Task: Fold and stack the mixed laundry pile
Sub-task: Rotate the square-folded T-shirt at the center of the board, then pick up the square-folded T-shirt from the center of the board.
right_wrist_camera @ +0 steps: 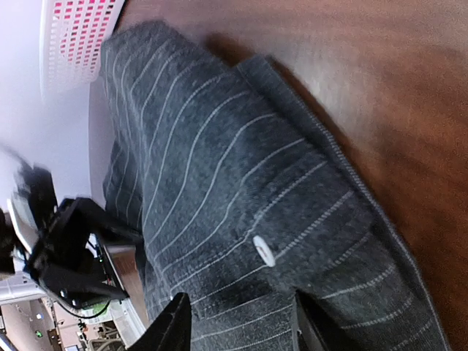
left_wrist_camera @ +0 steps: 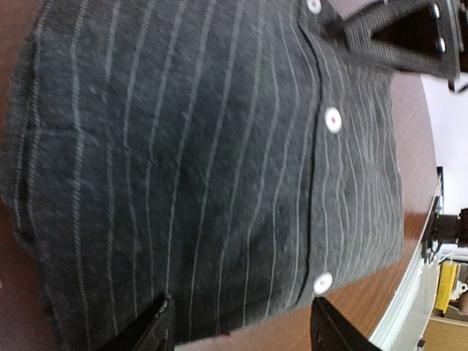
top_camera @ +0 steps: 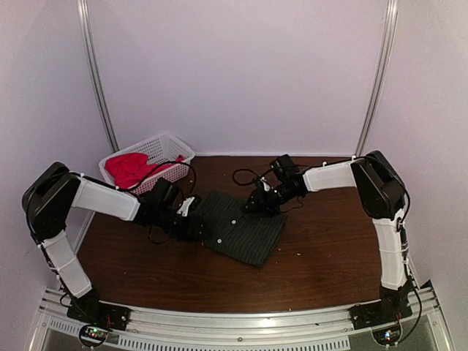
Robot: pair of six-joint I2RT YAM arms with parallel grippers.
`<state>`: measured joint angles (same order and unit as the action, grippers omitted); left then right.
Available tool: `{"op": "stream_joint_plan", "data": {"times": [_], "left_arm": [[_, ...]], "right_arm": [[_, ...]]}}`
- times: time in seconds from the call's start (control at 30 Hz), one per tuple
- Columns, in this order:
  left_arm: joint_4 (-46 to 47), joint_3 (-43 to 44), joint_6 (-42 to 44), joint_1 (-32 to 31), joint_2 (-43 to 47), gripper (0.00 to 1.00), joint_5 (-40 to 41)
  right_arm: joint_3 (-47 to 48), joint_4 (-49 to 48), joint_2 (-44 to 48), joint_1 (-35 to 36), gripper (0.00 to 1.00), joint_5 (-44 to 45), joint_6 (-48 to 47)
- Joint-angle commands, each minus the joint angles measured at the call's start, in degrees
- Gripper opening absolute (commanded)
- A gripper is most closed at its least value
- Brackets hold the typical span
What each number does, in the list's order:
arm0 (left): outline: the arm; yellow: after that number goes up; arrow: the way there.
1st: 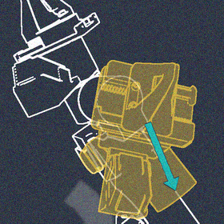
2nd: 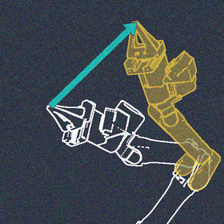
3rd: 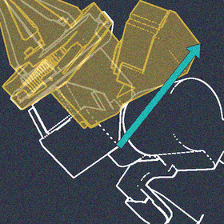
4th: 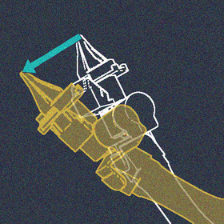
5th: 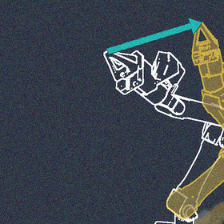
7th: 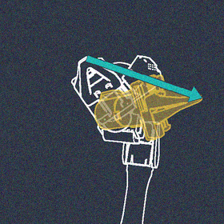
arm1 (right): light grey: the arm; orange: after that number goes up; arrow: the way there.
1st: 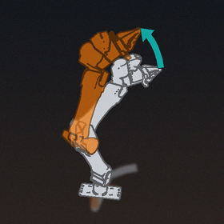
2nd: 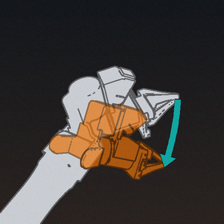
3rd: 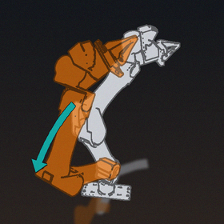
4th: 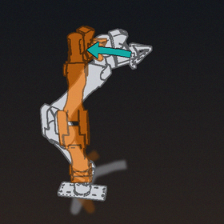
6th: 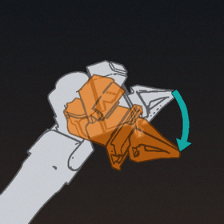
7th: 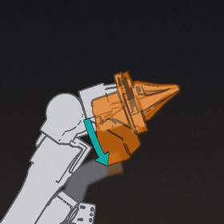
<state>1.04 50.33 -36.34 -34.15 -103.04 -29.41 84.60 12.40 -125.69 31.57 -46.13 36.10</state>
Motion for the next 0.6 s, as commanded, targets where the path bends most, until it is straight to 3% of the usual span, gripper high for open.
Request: {"op": "stream_joint_plan", "data": {"times": [0.0, 0.1, 0.17, 0.37, 0.57], "left_arm": [[-11.21, -3.51, 4.05, -2.24, 10.79, 0.66, 10.14], [-15.12, 0.97, 9.3, -4.3, 16.69, 0.69, 16.21], [-17.29, 5.61, 15.0, -9.12, 17.49, 0.7, 20.29], [-17.57, 12.53, 39.92, -24.68, 11.08, 0.71, 30.14], [-13.17, 14.4, 50.59, -32.89, 4.78, 0.69, 32.68]], "right_arm": [[6.97, 9.85, -0.05, -0.45, 0.49, 3.96, -5.32], [5.74, 7.42, 6.0, -1.18, 0.5, 2.23, -1.96], [0.68, 2.83, 12.01, -2.49, 0.51, 1.25, 2.36], [-23.34, -9.89, 30.44, -6.57, 0.56, 3.06, 16.26], [-43.66, -17.98, 44.12, -6.61, 0.69, 8.24, 26.55]]}}
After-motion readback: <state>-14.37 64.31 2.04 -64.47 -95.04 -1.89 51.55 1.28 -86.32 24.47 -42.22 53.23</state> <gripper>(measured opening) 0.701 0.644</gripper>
